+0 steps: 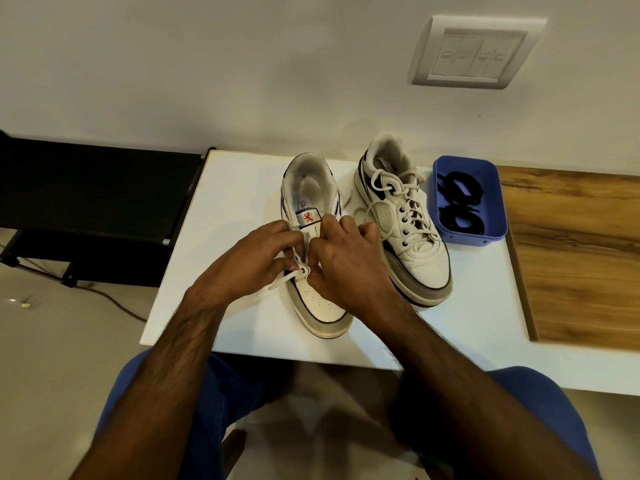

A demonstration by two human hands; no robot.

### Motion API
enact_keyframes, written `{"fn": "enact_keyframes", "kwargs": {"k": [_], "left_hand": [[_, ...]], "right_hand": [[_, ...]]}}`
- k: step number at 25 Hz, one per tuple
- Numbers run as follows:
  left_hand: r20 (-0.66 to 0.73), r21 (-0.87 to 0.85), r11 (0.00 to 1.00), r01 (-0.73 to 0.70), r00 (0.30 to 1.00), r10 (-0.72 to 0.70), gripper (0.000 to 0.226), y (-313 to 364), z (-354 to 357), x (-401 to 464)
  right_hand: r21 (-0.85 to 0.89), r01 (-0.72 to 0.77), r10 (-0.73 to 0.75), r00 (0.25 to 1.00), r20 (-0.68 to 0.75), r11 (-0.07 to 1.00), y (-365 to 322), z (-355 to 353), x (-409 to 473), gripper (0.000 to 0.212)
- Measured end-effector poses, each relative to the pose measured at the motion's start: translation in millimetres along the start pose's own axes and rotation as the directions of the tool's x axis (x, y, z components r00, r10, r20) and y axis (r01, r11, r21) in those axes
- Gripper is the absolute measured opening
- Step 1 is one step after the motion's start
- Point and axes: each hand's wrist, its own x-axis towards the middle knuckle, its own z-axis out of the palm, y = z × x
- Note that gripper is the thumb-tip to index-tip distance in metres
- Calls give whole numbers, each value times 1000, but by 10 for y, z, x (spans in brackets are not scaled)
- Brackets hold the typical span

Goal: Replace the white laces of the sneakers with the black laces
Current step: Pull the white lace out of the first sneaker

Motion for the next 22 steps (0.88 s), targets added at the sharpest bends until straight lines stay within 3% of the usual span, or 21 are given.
{"fn": "enact_keyframes", "kwargs": {"k": [5, 10, 12, 13, 16, 18, 20, 22], "left_hand": [[17, -8, 1000, 2, 1000, -2, 20, -24, -13, 2], [19, -13, 1000, 8, 1000, -8, 20, -20, -21, -4], [24, -3, 1000, 9, 1000, -9, 20, -46, -34, -23], [31, 5, 1000, 8, 999, -9, 21, -54, -40, -29], [19, 80, 997, -24, 1000, 23, 25, -55, -55, -44], [-57, 126, 990, -60, 996, 67, 24, 32, -66, -40], [-134, 139, 987, -76, 987, 94, 23, 159, -52, -20], [-172, 185, 979, -86, 978, 118, 31, 252, 18, 11]], "right_hand": [[-56, -120, 113, 988, -108, 991, 399, -243, 36, 20], [-26, -216, 214, 974, -69, 976, 611, -244, 4, 17], [55, -299, 303, 948, -98, 953, 778, -294, 23, 13], [178, -308, 325, 943, -75, 934, 857, -332, 10, 11], [614, -250, 194, 968, 158, 748, 937, -410, -52, 9], [739, -268, 136, 962, 235, 618, 892, -434, -62, 8], [826, -311, 174, 950, 258, 470, 866, -440, -33, 9], [858, -336, 192, 940, 281, 388, 889, -432, -30, 8]]}}
